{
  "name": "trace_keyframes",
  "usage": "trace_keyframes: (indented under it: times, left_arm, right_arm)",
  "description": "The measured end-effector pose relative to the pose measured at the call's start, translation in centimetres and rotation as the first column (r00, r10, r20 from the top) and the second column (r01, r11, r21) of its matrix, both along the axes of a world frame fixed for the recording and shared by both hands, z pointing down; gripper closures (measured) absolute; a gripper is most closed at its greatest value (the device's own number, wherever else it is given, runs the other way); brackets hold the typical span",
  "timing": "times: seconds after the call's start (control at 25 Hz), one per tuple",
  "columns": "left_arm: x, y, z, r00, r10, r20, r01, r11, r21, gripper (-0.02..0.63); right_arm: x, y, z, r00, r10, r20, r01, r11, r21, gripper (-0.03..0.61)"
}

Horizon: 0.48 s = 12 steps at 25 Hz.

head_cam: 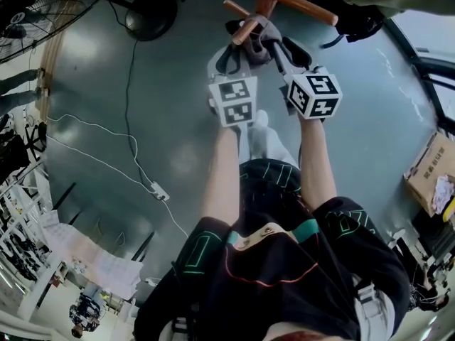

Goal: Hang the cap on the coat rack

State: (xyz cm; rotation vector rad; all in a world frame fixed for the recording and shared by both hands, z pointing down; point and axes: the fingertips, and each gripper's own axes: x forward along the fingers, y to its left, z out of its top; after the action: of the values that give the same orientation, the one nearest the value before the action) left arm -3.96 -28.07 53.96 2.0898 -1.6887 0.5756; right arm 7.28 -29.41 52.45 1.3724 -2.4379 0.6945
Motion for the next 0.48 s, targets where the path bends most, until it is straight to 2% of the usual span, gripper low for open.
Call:
trace_keyframes:
  times: [0.08, 0.2, 0.36, 0.48]
  left_arm:
    - [-0.4, 0.7, 0.1, 1.000, -0.015, 0.010, 0.015, 1.000, -0.017, 0.491]
    - [-0.9, 1.9, -0.9, 0.999, -0.047, -0.014, 0.047, 0.999, -0.002, 0.491]
    - [-1.5, 2.0, -3.9, 0.995, -0.099, -0.028, 0.101, 0.990, 0.097, 0.568]
    - [-1.6, 2.8, -6.5, 0.993, -0.119, -0.001, 0.117, 0.977, 0.176, 0.594]
  right_arm:
    - [0.3, 0.1, -0.6, 1.000, 0.002, 0.010, -0.002, 1.000, 0.011, 0.465]
    - [0.8, 0.6, -1.9, 1.000, -0.003, 0.028, 0.002, 0.999, 0.034, 0.471]
    - [1.1, 0.7, -4.3, 0.997, -0.033, 0.063, 0.026, 0.994, 0.104, 0.533]
    - [1.9, 1.3, -6.4, 0.997, -0.032, 0.072, 0.020, 0.987, 0.161, 0.574]
